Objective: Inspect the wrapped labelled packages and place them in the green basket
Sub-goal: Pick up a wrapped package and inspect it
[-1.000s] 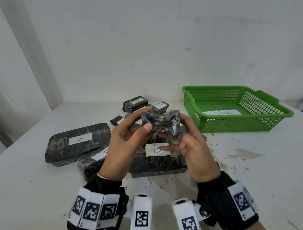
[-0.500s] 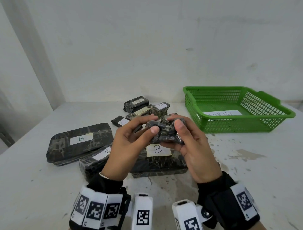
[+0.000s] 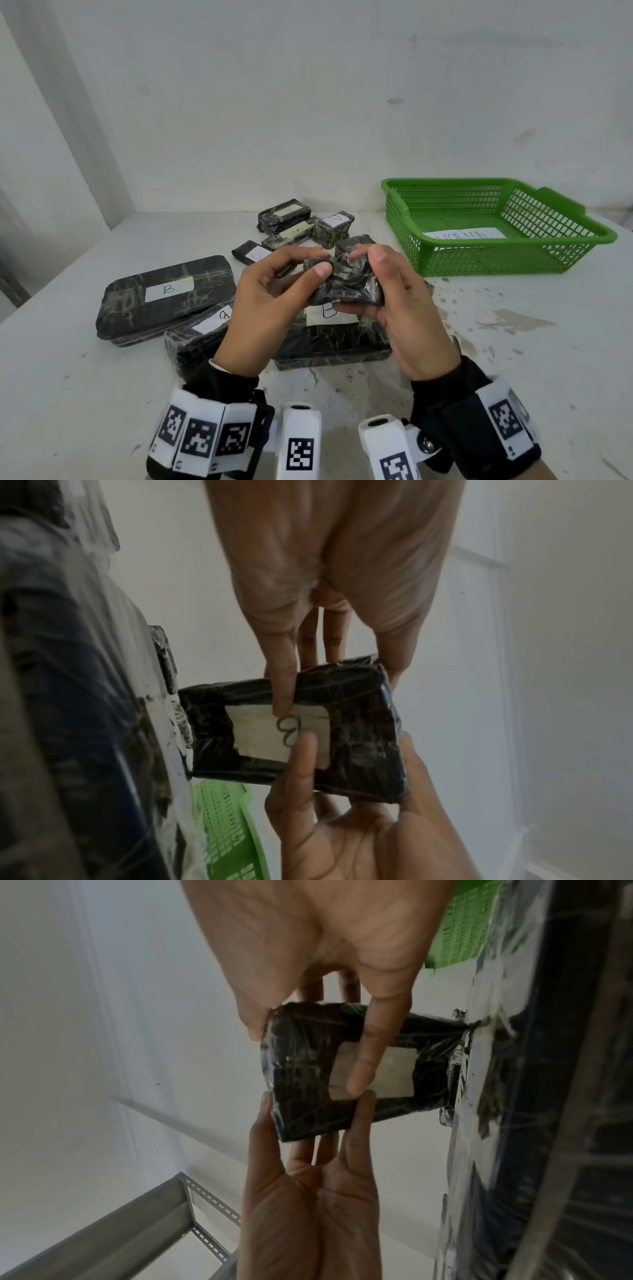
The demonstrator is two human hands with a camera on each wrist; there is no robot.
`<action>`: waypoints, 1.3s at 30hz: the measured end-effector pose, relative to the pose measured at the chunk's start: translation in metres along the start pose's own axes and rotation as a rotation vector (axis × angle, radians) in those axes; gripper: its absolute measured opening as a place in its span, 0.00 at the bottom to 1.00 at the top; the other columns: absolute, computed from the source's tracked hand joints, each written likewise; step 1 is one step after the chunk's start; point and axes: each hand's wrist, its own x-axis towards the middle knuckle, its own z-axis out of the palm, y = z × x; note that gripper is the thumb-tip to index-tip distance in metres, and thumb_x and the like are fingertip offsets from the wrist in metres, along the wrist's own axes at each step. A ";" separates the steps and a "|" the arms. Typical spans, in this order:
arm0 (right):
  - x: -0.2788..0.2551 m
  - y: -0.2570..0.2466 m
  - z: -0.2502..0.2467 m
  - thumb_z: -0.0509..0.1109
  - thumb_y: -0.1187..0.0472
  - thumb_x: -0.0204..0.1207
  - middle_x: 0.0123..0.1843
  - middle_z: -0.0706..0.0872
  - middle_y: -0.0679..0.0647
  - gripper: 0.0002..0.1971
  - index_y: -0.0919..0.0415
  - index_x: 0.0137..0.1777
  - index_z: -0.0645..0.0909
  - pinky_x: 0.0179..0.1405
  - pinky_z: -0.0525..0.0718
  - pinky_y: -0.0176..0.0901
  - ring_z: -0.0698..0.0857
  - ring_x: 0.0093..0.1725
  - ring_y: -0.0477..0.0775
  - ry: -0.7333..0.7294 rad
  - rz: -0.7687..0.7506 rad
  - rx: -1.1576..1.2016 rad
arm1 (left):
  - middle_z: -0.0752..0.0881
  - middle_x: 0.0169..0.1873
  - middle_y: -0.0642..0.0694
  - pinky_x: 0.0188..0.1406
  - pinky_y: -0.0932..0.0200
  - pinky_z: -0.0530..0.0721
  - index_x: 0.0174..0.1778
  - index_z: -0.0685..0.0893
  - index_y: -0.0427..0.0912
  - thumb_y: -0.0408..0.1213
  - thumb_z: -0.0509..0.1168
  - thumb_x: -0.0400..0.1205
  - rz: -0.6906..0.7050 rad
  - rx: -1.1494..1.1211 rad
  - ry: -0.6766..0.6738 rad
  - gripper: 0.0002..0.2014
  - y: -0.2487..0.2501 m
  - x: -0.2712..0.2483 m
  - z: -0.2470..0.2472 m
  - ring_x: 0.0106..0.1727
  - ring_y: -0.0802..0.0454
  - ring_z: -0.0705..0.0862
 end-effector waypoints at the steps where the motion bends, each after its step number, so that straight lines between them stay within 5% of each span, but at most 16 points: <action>1: -0.001 -0.001 0.001 0.71 0.37 0.71 0.67 0.77 0.68 0.20 0.53 0.49 0.88 0.40 0.91 0.49 0.87 0.60 0.63 -0.019 0.019 0.011 | 0.92 0.46 0.50 0.36 0.72 0.83 0.50 0.88 0.31 0.34 0.69 0.75 0.004 -0.003 0.007 0.11 0.000 0.000 0.000 0.40 0.62 0.90; 4: -0.002 -0.001 0.002 0.78 0.30 0.61 0.68 0.76 0.68 0.28 0.51 0.51 0.86 0.43 0.90 0.51 0.86 0.61 0.66 -0.054 0.016 -0.001 | 0.92 0.48 0.48 0.36 0.73 0.82 0.51 0.87 0.31 0.36 0.68 0.74 0.023 0.008 0.011 0.13 0.002 -0.001 -0.001 0.37 0.64 0.89; 6: -0.002 -0.002 0.002 0.78 0.37 0.64 0.67 0.76 0.67 0.21 0.50 0.50 0.86 0.42 0.91 0.50 0.89 0.58 0.62 -0.039 -0.015 -0.004 | 0.90 0.53 0.45 0.34 0.74 0.81 0.52 0.86 0.31 0.35 0.69 0.74 0.021 -0.010 -0.001 0.15 0.004 -0.001 0.001 0.31 0.65 0.86; 8: -0.002 -0.002 0.001 0.75 0.43 0.67 0.65 0.78 0.69 0.16 0.51 0.49 0.86 0.40 0.91 0.49 0.90 0.55 0.60 -0.021 -0.046 -0.006 | 0.89 0.56 0.43 0.36 0.72 0.83 0.55 0.86 0.31 0.36 0.72 0.73 0.005 -0.024 -0.016 0.17 0.002 -0.001 0.001 0.36 0.62 0.89; 10: -0.002 0.000 0.000 0.74 0.43 0.68 0.63 0.79 0.71 0.15 0.50 0.49 0.87 0.37 0.91 0.48 0.91 0.52 0.60 -0.005 -0.061 -0.019 | 0.89 0.57 0.43 0.38 0.71 0.83 0.55 0.86 0.32 0.35 0.73 0.72 -0.010 -0.020 -0.012 0.17 0.001 -0.002 0.001 0.42 0.58 0.91; 16: -0.002 -0.001 0.001 0.76 0.40 0.66 0.65 0.77 0.69 0.15 0.46 0.48 0.86 0.39 0.90 0.48 0.90 0.48 0.55 -0.032 -0.031 -0.038 | 0.90 0.52 0.46 0.35 0.73 0.82 0.54 0.87 0.33 0.33 0.73 0.73 -0.017 -0.008 0.011 0.14 0.002 -0.001 0.001 0.37 0.62 0.89; 19: -0.002 0.000 0.000 0.80 0.37 0.62 0.65 0.76 0.69 0.23 0.47 0.52 0.84 0.40 0.89 0.48 0.89 0.45 0.54 -0.091 -0.016 -0.066 | 0.91 0.52 0.43 0.43 0.61 0.87 0.58 0.86 0.36 0.37 0.77 0.74 -0.052 -0.033 0.002 0.18 -0.002 0.001 -0.006 0.48 0.50 0.91; 21: -0.002 0.000 0.000 0.79 0.44 0.65 0.63 0.75 0.71 0.18 0.49 0.52 0.83 0.34 0.87 0.46 0.87 0.39 0.53 -0.069 -0.047 -0.074 | 0.91 0.56 0.41 0.53 0.51 0.89 0.61 0.86 0.38 0.42 0.76 0.72 -0.066 -0.050 -0.020 0.23 -0.003 0.002 -0.009 0.56 0.41 0.90; 25: -0.004 0.001 0.001 0.76 0.48 0.70 0.60 0.75 0.74 0.15 0.52 0.52 0.83 0.25 0.83 0.42 0.84 0.34 0.55 -0.023 -0.088 -0.069 | 0.90 0.59 0.42 0.56 0.55 0.87 0.61 0.87 0.39 0.41 0.76 0.69 -0.059 -0.086 -0.028 0.24 -0.003 0.002 -0.009 0.58 0.42 0.90; 32: -0.004 -0.002 -0.001 0.79 0.47 0.67 0.65 0.75 0.69 0.16 0.46 0.55 0.84 0.34 0.86 0.43 0.87 0.41 0.53 -0.071 -0.080 -0.080 | 0.89 0.60 0.41 0.62 0.46 0.87 0.64 0.85 0.37 0.41 0.75 0.70 -0.062 -0.095 -0.043 0.25 -0.002 0.002 -0.008 0.59 0.40 0.89; 36: -0.006 -0.003 -0.001 0.80 0.53 0.66 0.67 0.75 0.69 0.20 0.48 0.59 0.84 0.34 0.86 0.42 0.88 0.47 0.50 -0.091 -0.150 -0.052 | 0.84 0.56 0.22 0.67 0.37 0.83 0.67 0.85 0.43 0.39 0.75 0.70 -0.064 -0.150 -0.099 0.26 0.000 0.002 -0.013 0.59 0.36 0.85; 39: -0.006 -0.002 0.000 0.80 0.54 0.66 0.63 0.75 0.71 0.19 0.49 0.58 0.84 0.29 0.84 0.40 0.87 0.41 0.48 -0.056 -0.170 -0.049 | 0.86 0.54 0.32 0.63 0.38 0.80 0.65 0.87 0.47 0.40 0.77 0.69 -0.068 -0.148 -0.113 0.26 0.000 0.002 -0.013 0.53 0.34 0.78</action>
